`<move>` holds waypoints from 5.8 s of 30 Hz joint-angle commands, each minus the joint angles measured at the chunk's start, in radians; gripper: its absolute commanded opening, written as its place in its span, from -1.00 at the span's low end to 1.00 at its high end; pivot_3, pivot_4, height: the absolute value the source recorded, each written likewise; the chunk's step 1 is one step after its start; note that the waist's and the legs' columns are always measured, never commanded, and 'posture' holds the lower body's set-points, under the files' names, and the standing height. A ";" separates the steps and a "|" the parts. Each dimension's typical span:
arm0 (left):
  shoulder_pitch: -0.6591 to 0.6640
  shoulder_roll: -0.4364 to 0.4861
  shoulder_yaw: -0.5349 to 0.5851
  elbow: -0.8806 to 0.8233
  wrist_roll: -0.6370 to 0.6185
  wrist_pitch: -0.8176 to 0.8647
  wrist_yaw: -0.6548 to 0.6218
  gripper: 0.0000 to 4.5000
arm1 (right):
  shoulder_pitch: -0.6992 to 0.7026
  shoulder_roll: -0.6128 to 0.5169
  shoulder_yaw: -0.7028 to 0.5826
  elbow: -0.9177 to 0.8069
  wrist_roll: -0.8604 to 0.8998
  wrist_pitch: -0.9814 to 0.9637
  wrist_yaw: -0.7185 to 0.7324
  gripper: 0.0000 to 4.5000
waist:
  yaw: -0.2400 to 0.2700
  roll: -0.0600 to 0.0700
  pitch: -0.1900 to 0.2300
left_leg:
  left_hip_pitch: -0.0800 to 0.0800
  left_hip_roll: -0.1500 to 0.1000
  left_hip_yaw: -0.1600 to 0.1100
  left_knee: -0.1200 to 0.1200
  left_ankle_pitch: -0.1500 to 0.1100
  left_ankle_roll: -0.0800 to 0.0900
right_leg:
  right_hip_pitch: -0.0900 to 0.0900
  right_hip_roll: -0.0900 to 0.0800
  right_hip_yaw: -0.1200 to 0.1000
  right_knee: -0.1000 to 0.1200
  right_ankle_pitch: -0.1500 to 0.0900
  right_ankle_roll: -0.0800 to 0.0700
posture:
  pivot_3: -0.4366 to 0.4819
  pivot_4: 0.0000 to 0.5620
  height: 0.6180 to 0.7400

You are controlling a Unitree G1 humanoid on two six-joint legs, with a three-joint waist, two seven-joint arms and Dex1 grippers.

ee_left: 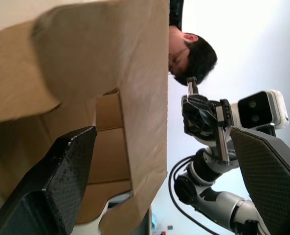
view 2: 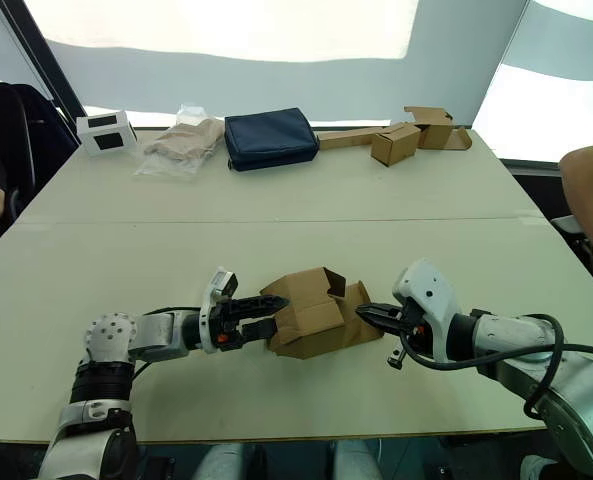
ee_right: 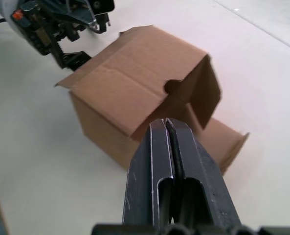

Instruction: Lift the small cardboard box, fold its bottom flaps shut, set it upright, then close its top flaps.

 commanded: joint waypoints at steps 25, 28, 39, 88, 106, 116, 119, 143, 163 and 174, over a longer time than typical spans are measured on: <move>-0.062 -0.051 -0.049 0.035 0.183 -0.067 -0.209 -0.69 | 0.010 0.055 0.008 -0.011 -0.049 -0.028 -0.009 -1.00 | -0.005 0.000 0.000 | 0.000 0.001 -0.001 -0.001 0.000 0.000 | 0.000 0.000 0.000 0.000 0.000 0.000 | -0.05 -0.47 1.00; -0.049 -0.040 -0.014 0.014 0.176 -0.051 -0.192 -0.94 | 0.007 0.059 0.013 -0.008 -0.052 -0.032 -0.010 -1.00 | -0.006 0.000 0.000 | 0.000 0.001 -0.001 -0.001 0.000 0.000 | 0.000 0.000 0.000 0.000 0.000 0.000 | -0.05 -0.47 1.00; 0.087 0.247 -0.289 -0.433 0.413 -0.460 -0.536 -0.94 | -0.085 0.131 0.020 0.039 -0.085 -0.077 -0.053 -1.00 | -0.005 0.001 0.000 | 0.000 0.002 0.000 -0.002 0.001 -0.001 | -0.001 0.000 0.000 0.000 0.000 -0.001 | -0.05 -0.47 1.00; -0.101 0.336 -0.351 -0.325 0.611 -0.777 -0.784 -0.94 | -0.309 0.395 0.265 0.049 -0.187 -0.072 -0.112 -1.00 | -0.008 0.001 0.000 | -0.001 0.003 0.000 -0.002 0.001 -0.001 | -0.003 0.003 -0.001 0.000 0.001 -0.001 | -0.05 -0.47 1.00; -0.132 0.331 -0.317 -0.290 0.599 -0.786 -0.780 -0.94 | -0.139 0.259 -0.013 0.002 -0.016 0.018 -0.051 -1.00 | -0.006 0.001 0.000 | -0.002 0.003 0.000 -0.002 0.001 -0.001 | -0.002 0.003 -0.001 -0.001 0.001 -0.001 | -0.05 -0.47 1.00; -0.156 0.317 -0.298 -0.327 0.552 -0.735 -0.765 -0.94 | -0.012 0.277 0.040 0.020 -0.044 -0.028 -0.058 -1.00 | -0.009 0.001 0.000 | -0.001 0.003 0.000 -0.002 0.001 -0.001 | -0.002 0.003 0.000 0.000 0.001 -0.001 | -0.05 -0.47 1.00; -0.159 0.313 -0.299 -0.341 0.541 -0.718 -0.761 -0.94 | -0.041 0.296 0.081 0.039 -0.062 -0.042 -0.069 -1.00 | -0.008 0.001 0.000 | -0.001 0.003 0.000 -0.002 0.001 -0.001 | -0.002 0.003 0.000 0.000 0.001 -0.001 | -0.05 -0.47 1.00; -0.179 0.308 -0.285 -0.347 0.509 -0.685 -0.767 -0.94 | -0.194 0.289 0.157 0.012 0.010 0.012 -0.023 -1.00 | -0.007 0.001 0.000 | -0.001 0.002 0.000 -0.001 0.001 -0.001 | -0.002 0.003 0.000 0.000 0.001 -0.001 | -0.05 -0.47 1.00; -0.225 0.324 -0.233 -0.391 0.413 -0.612 -0.740 -1.00 | -0.105 0.392 -0.320 0.287 0.660 0.019 -0.190 0.33 | -0.009 0.001 0.000 | -0.001 0.003 0.000 -0.002 0.001 -0.001 | -0.002 0.003 0.000 0.000 0.002 0.001 | -0.05 -0.47 1.00; -0.225 0.308 -0.221 -0.397 0.380 -0.587 -0.700 -1.00 | -0.115 0.581 -0.187 0.305 0.726 -0.017 -0.245 0.68 | -0.009 0.002 0.000 | -0.001 0.003 -0.001 -0.002 0.001 -0.001 | -0.002 0.003 0.000 0.000 0.003 0.002 | -0.05 -0.47 1.00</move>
